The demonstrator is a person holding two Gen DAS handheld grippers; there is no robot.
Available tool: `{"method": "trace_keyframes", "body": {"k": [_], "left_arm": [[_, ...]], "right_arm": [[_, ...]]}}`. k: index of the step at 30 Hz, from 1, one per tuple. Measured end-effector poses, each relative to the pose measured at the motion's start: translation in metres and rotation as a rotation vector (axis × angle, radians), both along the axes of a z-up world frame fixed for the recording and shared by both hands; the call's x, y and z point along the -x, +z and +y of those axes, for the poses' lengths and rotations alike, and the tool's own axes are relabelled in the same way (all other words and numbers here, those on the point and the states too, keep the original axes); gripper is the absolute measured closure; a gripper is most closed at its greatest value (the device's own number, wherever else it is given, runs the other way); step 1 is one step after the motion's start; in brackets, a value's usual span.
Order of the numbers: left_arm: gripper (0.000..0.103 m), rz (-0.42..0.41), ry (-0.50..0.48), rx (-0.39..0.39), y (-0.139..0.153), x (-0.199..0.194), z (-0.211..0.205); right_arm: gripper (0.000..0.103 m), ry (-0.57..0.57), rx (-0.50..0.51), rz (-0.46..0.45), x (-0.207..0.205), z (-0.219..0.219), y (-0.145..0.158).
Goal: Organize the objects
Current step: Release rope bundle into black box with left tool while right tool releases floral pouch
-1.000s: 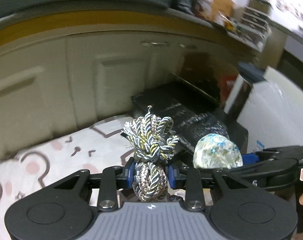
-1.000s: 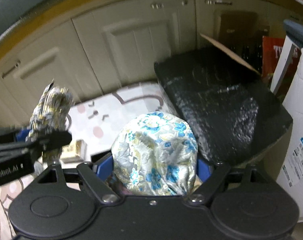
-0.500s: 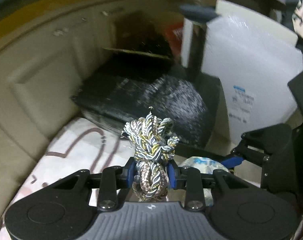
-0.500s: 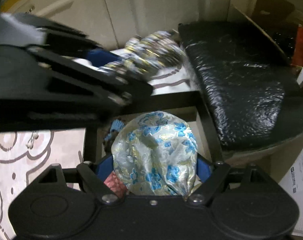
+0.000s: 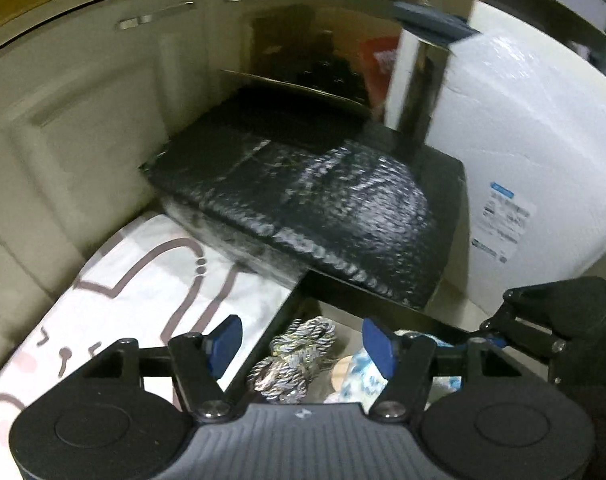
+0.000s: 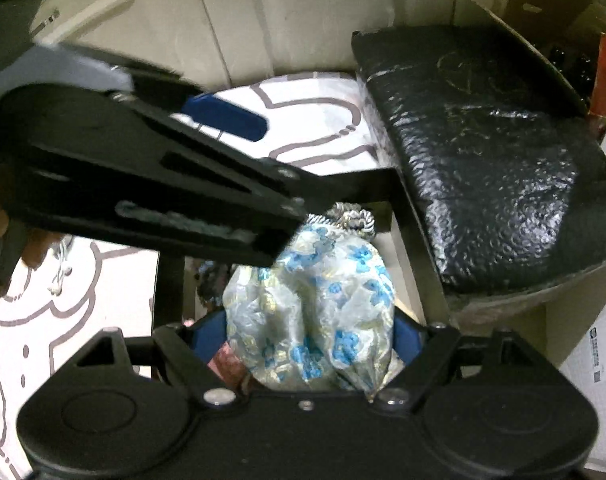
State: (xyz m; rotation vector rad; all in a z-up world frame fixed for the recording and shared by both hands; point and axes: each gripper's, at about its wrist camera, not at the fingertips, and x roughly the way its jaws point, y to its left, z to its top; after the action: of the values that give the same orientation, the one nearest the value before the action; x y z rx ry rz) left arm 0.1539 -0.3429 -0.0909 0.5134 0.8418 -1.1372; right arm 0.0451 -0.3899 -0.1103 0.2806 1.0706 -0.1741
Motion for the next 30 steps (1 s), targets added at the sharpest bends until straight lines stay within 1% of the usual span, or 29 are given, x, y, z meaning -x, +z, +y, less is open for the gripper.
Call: {"method": "trace_keyframes", "body": {"k": [3,6,9,18,24,30], "left_arm": [[0.036,0.025,0.057,0.015,0.002,-0.008,0.011],[0.036,0.042,0.092,0.015,0.002,-0.012,0.020],[0.036,0.041,0.112,0.006,0.001,-0.013,0.027],[0.035,0.060,0.179,0.009,0.003,-0.010,0.043],[0.035,0.089,0.278,0.010,0.008,-0.005,0.060],[0.034,0.094,0.366,0.018,0.015,0.000,0.083]], "right_arm": [[0.018,-0.021,0.005,-0.031,-0.003,-0.003,-0.002],[0.007,-0.065,0.007,-0.050,-0.004,-0.006,-0.004],[0.005,-0.096,0.021,-0.064,-0.003,-0.008,-0.001],[0.005,-0.163,0.035,-0.059,0.005,-0.018,0.001],[0.005,-0.215,0.027,-0.093,0.013,-0.023,0.008],[0.005,-0.227,0.033,-0.112,0.020,-0.020,0.016]]}}
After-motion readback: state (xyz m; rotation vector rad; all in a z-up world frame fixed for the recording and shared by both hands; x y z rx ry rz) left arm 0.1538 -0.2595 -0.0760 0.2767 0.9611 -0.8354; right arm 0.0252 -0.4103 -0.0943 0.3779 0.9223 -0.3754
